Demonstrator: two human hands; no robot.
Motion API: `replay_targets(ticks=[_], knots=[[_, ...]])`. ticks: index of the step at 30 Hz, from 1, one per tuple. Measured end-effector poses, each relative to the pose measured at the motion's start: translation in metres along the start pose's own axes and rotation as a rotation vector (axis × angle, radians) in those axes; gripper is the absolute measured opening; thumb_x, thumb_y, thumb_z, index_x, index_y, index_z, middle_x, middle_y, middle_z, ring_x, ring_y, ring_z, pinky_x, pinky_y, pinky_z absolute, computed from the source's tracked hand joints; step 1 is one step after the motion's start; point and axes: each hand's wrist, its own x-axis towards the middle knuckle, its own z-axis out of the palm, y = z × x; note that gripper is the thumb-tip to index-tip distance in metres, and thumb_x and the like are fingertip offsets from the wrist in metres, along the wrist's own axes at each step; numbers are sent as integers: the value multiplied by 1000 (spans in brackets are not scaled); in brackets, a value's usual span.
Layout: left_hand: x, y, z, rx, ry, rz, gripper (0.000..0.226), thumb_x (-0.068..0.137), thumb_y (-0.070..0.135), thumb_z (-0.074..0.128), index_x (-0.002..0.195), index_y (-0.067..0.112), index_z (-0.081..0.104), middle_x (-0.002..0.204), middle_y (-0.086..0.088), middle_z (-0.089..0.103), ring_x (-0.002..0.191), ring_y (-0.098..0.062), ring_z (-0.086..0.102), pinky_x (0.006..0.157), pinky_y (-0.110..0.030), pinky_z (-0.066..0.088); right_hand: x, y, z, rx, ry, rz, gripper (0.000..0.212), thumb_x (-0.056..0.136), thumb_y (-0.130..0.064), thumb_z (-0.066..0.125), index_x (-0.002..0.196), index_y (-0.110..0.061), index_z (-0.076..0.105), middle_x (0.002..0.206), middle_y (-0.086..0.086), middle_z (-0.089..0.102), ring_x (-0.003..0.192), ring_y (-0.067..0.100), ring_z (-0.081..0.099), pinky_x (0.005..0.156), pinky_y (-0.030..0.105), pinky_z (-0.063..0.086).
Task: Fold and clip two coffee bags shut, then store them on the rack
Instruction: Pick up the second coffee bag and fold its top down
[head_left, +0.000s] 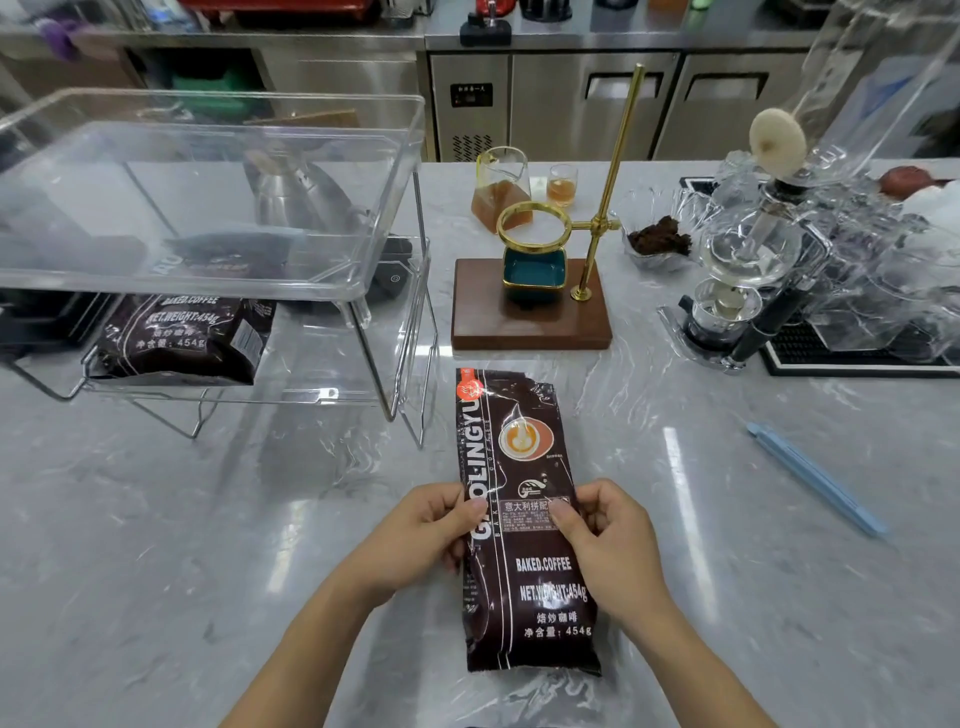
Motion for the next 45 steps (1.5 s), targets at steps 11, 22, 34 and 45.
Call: replay_targets(ticks=[11, 22, 34, 45], knots=[[-20, -9, 24, 140, 60, 11, 26, 102, 29, 59, 91, 8, 72, 82, 0, 80, 66, -9, 72, 55, -18, 51, -8, -4, -5, 42, 18, -61, 15, 89, -16, 73, 80, -25, 65, 80, -12, 76, 68, 6, 71, 58, 20, 57], [-20, 10, 17, 345, 233, 219, 42, 88, 52, 60, 64, 18, 59, 58, 9, 60, 54, -5, 53, 54, -23, 42, -11, -21, -28, 124, 60, -246, 23, 82, -7, 78, 81, -27, 67, 79, 0, 75, 72, 20, 70, 68, 30, 58], [-20, -15, 47, 694, 188, 182, 51, 84, 73, 47, 82, 22, 49, 72, 10, 58, 63, -7, 53, 62, -35, 47, -1, -14, -42, 140, 133, -173, 23, 86, -4, 74, 76, -23, 67, 78, -1, 77, 69, 15, 73, 62, 26, 60], [-13, -19, 69, 742, 409, 163, 54, 89, 71, 38, 133, 40, 35, 104, 24, 52, 95, -5, 60, 71, -26, 46, 9, -9, -44, 172, 116, -151, 18, 90, -6, 71, 78, -18, 66, 76, 0, 77, 65, 11, 73, 57, 21, 57]])
